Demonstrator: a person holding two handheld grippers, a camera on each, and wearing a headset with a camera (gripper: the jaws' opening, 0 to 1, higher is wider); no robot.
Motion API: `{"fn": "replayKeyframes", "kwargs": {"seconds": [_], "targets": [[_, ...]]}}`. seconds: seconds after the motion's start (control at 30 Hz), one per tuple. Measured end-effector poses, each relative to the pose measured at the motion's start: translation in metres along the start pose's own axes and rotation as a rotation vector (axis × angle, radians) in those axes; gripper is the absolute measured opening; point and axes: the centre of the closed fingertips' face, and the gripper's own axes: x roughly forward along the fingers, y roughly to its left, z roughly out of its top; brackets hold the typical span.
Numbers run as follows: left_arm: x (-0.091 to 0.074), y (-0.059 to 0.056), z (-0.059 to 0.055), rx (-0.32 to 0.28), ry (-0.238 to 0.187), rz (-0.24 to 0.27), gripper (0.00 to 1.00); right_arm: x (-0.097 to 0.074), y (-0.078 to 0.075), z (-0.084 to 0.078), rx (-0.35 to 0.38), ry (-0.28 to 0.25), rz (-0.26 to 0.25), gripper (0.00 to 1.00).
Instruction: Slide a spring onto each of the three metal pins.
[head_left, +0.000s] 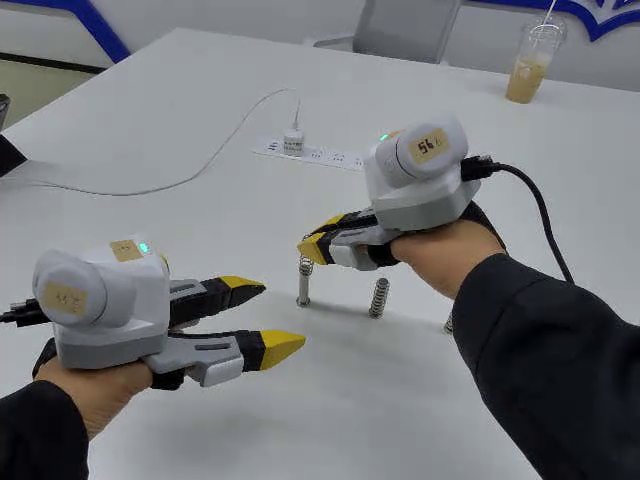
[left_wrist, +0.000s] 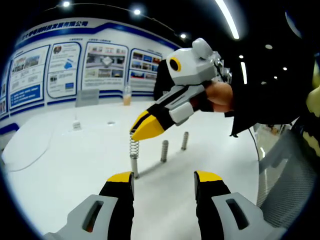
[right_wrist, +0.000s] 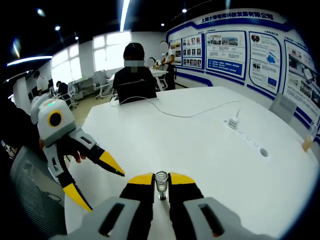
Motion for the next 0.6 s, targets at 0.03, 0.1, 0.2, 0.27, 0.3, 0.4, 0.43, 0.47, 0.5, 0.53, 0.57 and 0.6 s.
{"fn": "replayKeyframes", "kwargs": {"seconds": [0.03, 0.1, 0.2, 0.27, 0.3, 0.4, 0.43, 0.47, 0.5, 0.53, 0.57, 0.6], "targets": [[0.000, 0.000, 0.000, -0.001, 0.000, 0.000, 0.49, 0.001, 0.000, -0.001, 0.002, 0.005, 0.001, 0.12], [0.000, 0.000, 0.000, 0.000, 0.000, 0.000, 0.49, 0.002, 0.000, -0.003, 0.002, 0.010, 0.001, 0.12], [0.000, 0.000, 0.000, -0.001, 0.000, 0.000, 0.49, 0.006, 0.000, -0.006, 0.003, 0.015, 0.001, 0.12], [0.000, 0.000, 0.000, -0.002, 0.000, 0.000, 0.49, 0.008, 0.001, -0.009, 0.002, 0.020, -0.002, 0.12], [0.000, 0.000, 0.000, -0.002, 0.000, 0.000, 0.49, 0.009, 0.001, -0.011, 0.002, 0.022, -0.002, 0.12], [0.000, 0.000, 0.000, -0.003, 0.000, 0.001, 0.49, 0.012, 0.000, -0.015, 0.004, 0.031, -0.005, 0.12], [0.000, 0.001, 0.000, -0.004, -0.001, 0.002, 0.49, 0.014, 0.000, -0.017, 0.004, 0.035, -0.005, 0.12], [0.000, 0.001, 0.000, -0.004, -0.001, 0.002, 0.49, 0.016, -0.001, -0.019, 0.003, 0.037, -0.006, 0.12], [0.000, 0.001, 0.000, -0.005, -0.001, 0.002, 0.49, 0.018, -0.002, -0.021, 0.003, 0.043, -0.008, 0.12], [0.000, 0.001, 0.000, -0.005, 0.000, 0.002, 0.49, 0.020, -0.003, -0.022, 0.002, 0.045, -0.009, 0.12], [0.000, 0.001, 0.000, -0.005, 0.000, 0.002, 0.49, 0.021, -0.003, -0.023, 0.000, 0.048, -0.010, 0.12], [0.000, 0.001, 0.000, -0.006, -0.001, 0.003, 0.49, 0.022, -0.004, -0.025, -0.002, 0.053, -0.010, 0.12]]}}
